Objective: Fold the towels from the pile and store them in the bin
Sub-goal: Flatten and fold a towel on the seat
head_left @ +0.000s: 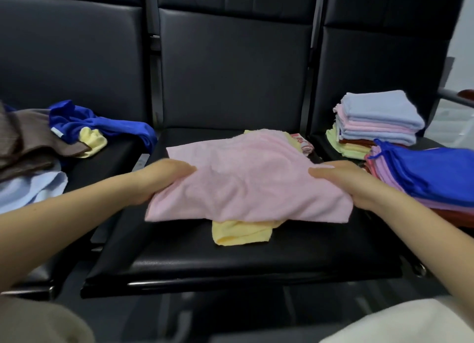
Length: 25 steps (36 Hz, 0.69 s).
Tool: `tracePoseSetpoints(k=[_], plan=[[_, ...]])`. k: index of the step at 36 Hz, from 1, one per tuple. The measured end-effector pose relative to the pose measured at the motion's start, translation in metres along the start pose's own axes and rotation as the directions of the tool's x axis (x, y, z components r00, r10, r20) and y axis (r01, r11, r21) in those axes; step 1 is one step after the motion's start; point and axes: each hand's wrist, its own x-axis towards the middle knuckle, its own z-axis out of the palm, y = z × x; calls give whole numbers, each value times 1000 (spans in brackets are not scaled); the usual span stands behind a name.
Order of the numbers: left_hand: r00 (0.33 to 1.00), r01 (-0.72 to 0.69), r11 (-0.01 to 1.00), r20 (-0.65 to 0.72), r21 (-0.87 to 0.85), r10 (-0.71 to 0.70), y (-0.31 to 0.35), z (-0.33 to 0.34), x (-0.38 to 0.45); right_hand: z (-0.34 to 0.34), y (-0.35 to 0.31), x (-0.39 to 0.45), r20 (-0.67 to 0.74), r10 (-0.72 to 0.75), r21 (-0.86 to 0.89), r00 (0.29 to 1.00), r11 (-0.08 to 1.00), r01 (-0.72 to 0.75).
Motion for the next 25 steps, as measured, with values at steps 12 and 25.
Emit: tracePoseSetpoints(k=[12, 25], plan=[[977, -57, 970, 211, 235, 7, -18, 11, -32, 6, 19, -29, 324, 80, -341, 943, 939, 38], [883, -245, 766, -190, 594, 430, -2, -33, 30, 10, 0, 13, -148, -223, -127, 963, 970, 206]])
